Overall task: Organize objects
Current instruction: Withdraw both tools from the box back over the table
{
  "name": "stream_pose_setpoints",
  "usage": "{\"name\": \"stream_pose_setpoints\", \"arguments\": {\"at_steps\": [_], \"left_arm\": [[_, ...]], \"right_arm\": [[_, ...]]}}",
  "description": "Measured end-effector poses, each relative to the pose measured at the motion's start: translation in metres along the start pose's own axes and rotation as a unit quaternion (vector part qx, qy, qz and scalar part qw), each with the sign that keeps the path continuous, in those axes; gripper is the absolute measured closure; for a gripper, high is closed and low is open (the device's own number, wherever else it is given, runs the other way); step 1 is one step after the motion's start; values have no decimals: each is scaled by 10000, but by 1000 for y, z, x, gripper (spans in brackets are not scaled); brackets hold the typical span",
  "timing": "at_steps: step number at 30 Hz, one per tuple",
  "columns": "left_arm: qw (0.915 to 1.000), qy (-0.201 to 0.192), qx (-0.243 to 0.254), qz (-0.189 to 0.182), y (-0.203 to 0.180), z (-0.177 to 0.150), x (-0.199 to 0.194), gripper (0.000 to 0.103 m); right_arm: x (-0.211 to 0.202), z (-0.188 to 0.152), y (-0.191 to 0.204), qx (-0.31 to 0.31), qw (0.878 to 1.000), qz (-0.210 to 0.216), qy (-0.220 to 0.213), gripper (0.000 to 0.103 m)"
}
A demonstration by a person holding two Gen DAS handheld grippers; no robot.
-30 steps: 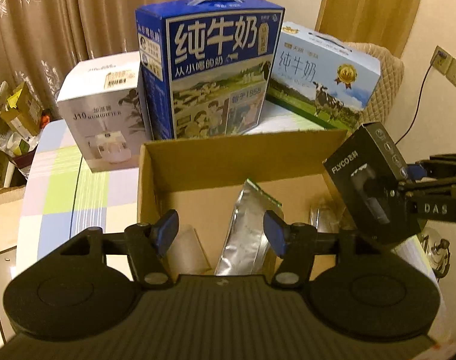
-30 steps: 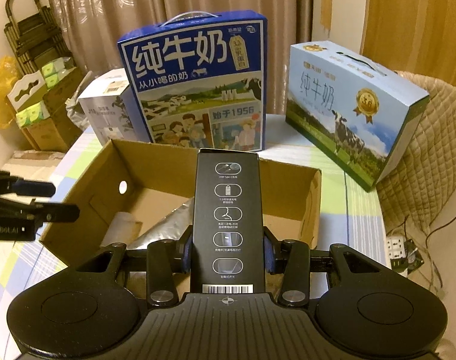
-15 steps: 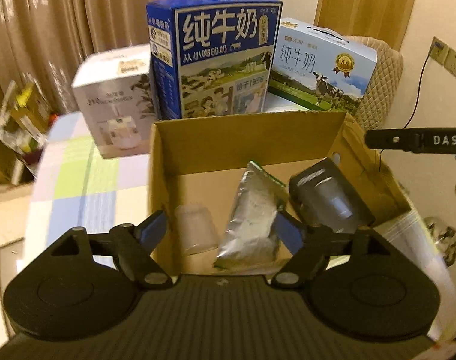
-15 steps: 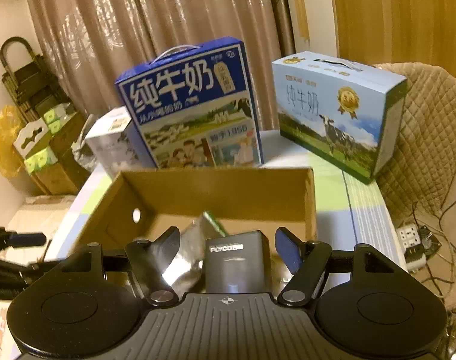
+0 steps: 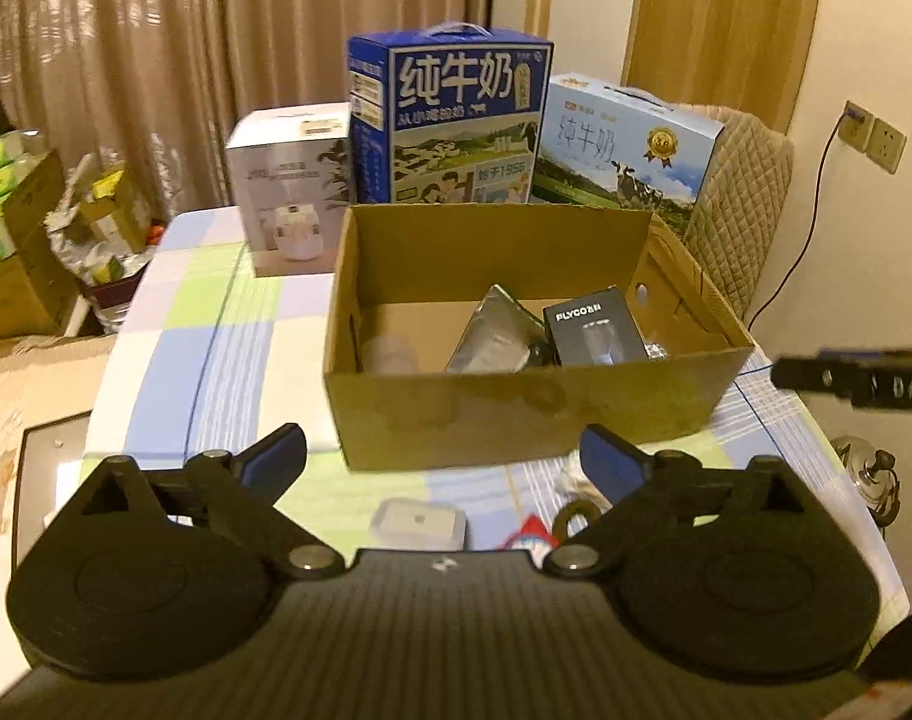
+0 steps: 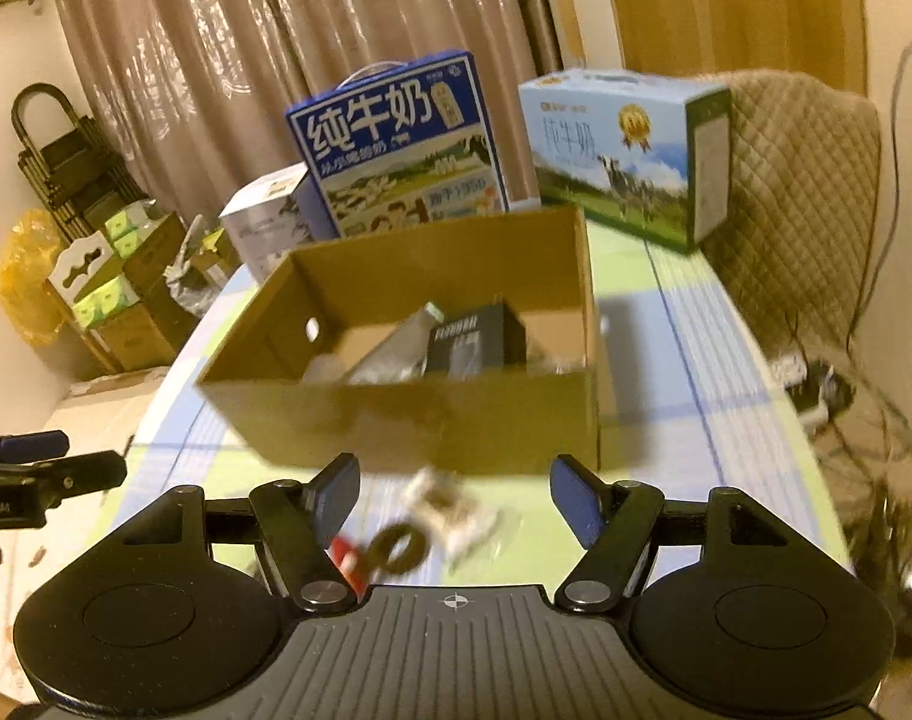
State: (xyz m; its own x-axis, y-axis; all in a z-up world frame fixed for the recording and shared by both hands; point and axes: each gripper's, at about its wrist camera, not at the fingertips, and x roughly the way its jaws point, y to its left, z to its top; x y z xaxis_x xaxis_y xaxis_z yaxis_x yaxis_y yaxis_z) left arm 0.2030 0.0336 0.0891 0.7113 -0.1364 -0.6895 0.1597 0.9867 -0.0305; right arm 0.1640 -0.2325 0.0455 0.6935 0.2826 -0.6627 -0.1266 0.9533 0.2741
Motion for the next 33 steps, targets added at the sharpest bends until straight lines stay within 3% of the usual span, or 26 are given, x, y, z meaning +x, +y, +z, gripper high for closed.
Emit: {"name": "stream_pose_setpoints", "arguments": {"at_steps": [15, 23, 33], "left_arm": [[9978, 107, -587, 290, 4, -92, -68, 1], [9963, 274, -740, 347, 5, -121, -76, 1], [9963, 350, -692, 367, 2, -130, -76, 1]], "right_arm": [[-60, -85, 18, -132, 9999, -65, 90, 35], [-65, -101, 22, -220, 9996, -19, 175, 35], [-64, -105, 24, -240, 9994, 16, 229, 35]]}}
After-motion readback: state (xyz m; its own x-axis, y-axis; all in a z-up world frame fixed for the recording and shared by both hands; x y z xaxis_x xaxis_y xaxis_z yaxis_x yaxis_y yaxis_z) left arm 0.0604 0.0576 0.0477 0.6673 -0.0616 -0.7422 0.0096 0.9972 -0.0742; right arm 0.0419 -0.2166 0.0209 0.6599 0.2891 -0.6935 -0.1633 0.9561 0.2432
